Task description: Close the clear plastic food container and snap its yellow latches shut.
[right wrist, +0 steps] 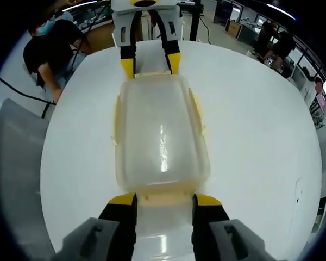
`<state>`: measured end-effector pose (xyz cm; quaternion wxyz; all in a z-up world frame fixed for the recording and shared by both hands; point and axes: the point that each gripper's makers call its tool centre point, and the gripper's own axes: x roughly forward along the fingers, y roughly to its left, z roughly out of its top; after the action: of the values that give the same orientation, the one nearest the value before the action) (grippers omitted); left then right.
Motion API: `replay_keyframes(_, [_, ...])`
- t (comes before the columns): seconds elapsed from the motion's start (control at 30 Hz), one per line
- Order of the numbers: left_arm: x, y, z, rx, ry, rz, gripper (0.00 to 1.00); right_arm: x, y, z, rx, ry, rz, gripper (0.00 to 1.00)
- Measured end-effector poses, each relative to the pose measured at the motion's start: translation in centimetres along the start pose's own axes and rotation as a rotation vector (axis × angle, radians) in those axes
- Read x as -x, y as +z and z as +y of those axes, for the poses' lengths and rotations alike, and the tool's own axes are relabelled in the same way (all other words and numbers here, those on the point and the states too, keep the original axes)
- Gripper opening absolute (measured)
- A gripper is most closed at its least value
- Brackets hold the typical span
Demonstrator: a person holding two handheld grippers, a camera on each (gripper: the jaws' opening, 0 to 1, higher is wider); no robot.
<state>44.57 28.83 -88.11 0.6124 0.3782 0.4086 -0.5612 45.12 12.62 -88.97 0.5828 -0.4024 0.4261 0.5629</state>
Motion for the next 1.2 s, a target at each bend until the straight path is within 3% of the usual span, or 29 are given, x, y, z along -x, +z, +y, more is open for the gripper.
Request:
replay_keyframes(0.17, [-0.4,0.7,0.2,-0.012,-0.004,0.011,0.38,0.1,-0.3,0.2,0.095,0.032,0.017,0.39])
replay_keyframes(0.33, [-0.3,0.4,0.3,-0.010,-0.003,0.009,0.38,0.1,-0.2,0.3,0.098,0.027,0.052,0.38])
replay_keyframes(0.47, [-0.3,0.6,0.3,-0.011,0.000,-0.002,0.37,0.1,-0.3,0.2,0.098,0.027,0.047,0.37])
replay_keyframes(0.73, [-0.2,0.3,0.0,-0.033,0.014,0.036,0.37,0.1,-0.2,0.8,0.092,0.032,0.052,0.37])
replay_keyframes(1.2, [1.6,0.7,-1.1,-0.014,0.036,0.053,0.37,1.1,0.3,1.6,0.097,0.037,0.029,0.37])
